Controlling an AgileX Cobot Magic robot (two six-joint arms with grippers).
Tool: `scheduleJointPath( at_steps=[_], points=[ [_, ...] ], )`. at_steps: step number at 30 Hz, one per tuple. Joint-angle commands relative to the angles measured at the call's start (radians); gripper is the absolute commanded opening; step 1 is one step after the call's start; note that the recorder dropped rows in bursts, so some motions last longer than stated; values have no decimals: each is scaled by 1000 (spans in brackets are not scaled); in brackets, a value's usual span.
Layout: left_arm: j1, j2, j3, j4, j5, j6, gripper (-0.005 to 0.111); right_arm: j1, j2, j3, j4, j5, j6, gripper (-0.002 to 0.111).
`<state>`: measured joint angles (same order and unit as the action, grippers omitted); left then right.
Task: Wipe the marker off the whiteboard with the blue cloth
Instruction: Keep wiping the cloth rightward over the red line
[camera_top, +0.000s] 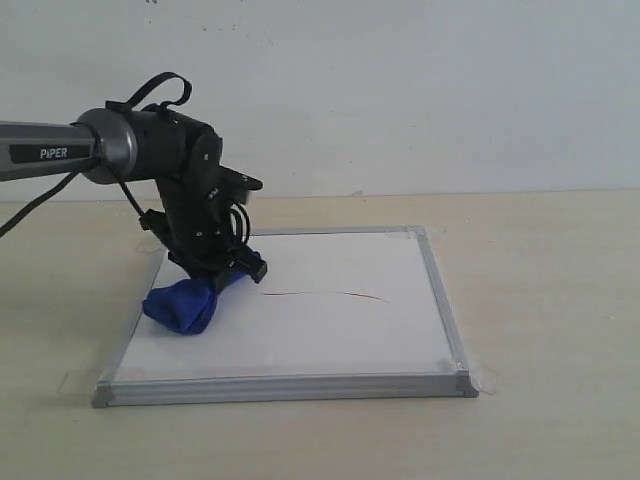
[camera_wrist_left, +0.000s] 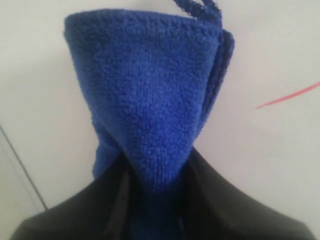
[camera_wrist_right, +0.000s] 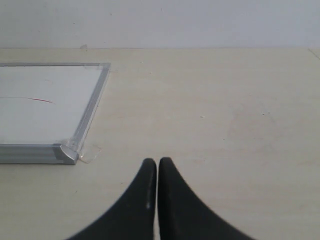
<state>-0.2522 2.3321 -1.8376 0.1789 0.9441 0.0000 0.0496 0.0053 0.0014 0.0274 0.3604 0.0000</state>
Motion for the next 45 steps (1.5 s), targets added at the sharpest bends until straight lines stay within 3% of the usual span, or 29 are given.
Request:
scheduleJointPath(
  at_steps=[1, 8, 14, 18, 22, 25, 28, 31, 36, 41, 45],
  points=[
    [0, 18, 0, -45, 18, 16, 4, -5, -5, -1, -6, -3, 0, 1],
    [-116, 18, 0, -196, 11, 174, 4, -5, -5, -1, -6, -3, 0, 1],
    [-203, 18, 0, -200, 39, 256, 4, -5, -5, -1, -6, -3, 0, 1],
    [-176, 18, 0, -161, -6, 240, 4, -5, -5, -1, -6, -3, 0, 1],
    [-96, 29, -13, -51, -24, 97, 4, -5, -5, -1, -6, -3, 0, 1],
    [-27, 60, -69, -26, 49, 38, 4, -5, -5, -1, -6, -3, 0, 1],
    [-2, 86, -134, -30, 117, 38, 4, -5, -5, -1, -6, -3, 0, 1],
    [-13, 90, -165, -89, 120, 48, 4, -5, -5, -1, -6, -3, 0, 1],
    [-93, 92, -195, -201, 130, 172, 4, -5, -5, -1, -6, -3, 0, 1],
    [-179, 99, -199, -146, 150, 256, 4, -5, -5, -1, -6, -3, 0, 1],
    [-117, 159, -296, -14, 151, 98, 4, -5, -5, -1, -6, -3, 0, 1]
  ],
)
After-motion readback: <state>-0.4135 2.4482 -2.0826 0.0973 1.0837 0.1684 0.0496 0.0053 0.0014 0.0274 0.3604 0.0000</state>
